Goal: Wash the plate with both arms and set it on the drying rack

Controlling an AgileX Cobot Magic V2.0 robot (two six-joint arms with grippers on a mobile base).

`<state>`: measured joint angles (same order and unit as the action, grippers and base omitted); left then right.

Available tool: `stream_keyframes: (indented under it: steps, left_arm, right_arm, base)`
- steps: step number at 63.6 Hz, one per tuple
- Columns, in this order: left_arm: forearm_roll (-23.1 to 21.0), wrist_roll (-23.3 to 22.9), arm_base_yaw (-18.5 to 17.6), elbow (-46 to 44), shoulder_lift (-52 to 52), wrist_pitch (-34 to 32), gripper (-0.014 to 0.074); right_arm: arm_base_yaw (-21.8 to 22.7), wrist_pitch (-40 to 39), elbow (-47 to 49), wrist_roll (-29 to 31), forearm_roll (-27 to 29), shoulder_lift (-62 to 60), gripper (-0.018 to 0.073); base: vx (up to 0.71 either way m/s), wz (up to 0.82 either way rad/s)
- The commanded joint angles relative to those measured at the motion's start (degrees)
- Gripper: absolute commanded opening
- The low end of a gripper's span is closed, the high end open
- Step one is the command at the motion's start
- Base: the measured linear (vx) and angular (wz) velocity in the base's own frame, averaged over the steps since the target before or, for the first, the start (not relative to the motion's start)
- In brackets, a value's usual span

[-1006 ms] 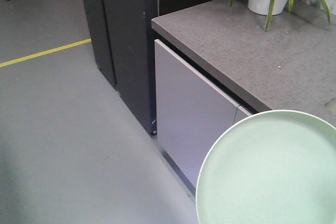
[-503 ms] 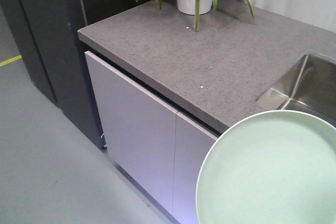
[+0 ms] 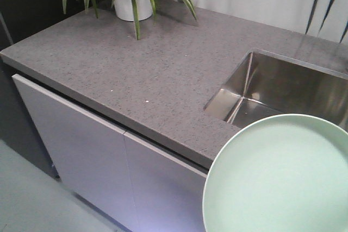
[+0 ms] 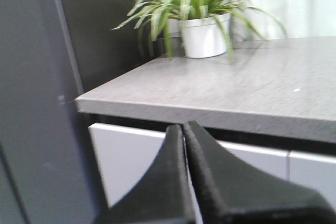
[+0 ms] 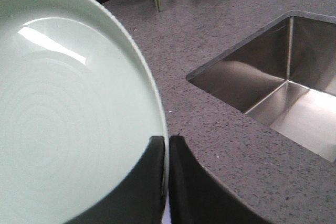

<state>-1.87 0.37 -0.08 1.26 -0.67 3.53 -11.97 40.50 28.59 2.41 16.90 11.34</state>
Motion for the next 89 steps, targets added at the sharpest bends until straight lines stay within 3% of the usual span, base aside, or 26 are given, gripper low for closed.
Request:
stream_keyframes:
  steps: [1, 89]
  left_arm:
    - [-0.16, -0.37, -0.29, -1.21, -0.23, -4.09, -0.0006]
    - [-0.16, -0.37, -0.29, -1.21, -0.23, -4.09, -0.0006]
  right_arm:
    - [0.19, -4.74, 1.5, 0.0, 0.27, 0.74, -0.0004]
    - [0.19, -4.74, 1.5, 0.0, 0.27, 0.74, -0.0004]
  base:
    - [0.09, -0.37]
    - [0.07, -0.31]
